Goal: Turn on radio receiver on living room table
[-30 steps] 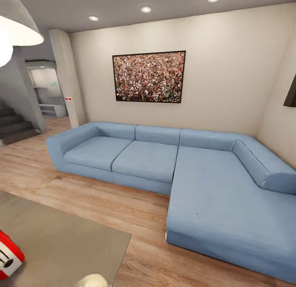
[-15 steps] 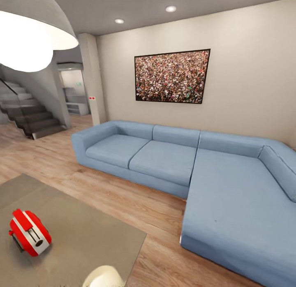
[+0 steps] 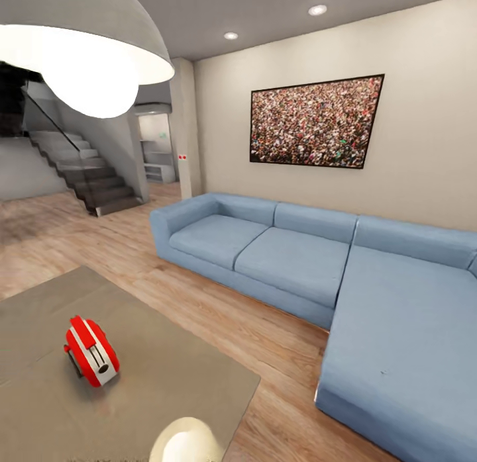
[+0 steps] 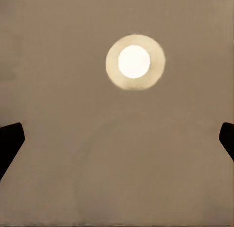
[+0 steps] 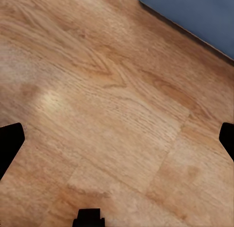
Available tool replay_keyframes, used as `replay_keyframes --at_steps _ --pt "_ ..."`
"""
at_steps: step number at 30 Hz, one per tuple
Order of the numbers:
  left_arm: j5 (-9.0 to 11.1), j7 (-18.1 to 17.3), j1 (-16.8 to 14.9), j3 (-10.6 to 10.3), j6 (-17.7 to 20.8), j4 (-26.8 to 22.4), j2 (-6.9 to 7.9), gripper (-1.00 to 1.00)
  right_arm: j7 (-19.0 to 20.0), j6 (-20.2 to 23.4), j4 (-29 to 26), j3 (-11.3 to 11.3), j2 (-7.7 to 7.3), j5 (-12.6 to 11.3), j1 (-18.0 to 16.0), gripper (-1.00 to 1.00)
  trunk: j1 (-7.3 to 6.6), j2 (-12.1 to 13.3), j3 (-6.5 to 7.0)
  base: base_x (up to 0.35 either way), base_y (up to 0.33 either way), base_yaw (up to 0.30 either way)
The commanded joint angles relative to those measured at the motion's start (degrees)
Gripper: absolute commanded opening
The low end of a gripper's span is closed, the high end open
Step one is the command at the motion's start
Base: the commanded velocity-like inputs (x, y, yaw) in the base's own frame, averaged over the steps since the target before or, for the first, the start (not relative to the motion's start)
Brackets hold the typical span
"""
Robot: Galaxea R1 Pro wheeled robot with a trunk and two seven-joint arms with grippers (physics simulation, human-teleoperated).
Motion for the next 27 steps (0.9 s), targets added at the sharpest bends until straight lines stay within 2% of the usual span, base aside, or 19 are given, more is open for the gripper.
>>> replay_keyframes --at_steps 1,27 --pt "0.00 0.00 0.00 0.00 0.00 0.00 0.00 1.00 0.00 -0.03 0.00 0.01 0.00 0.03 0.00 1.00 0.00 0.00 0.00 0.000 0.000 0.295" --pt "0.00 0.00 0.01 0.00 0.00 0.00 -0.04 1.00 -0.02 -0.09 0.00 -0.02 0.00 0.08 0.00 1.00 0.00 0.00 0.00 0.000 0.000 0.295"
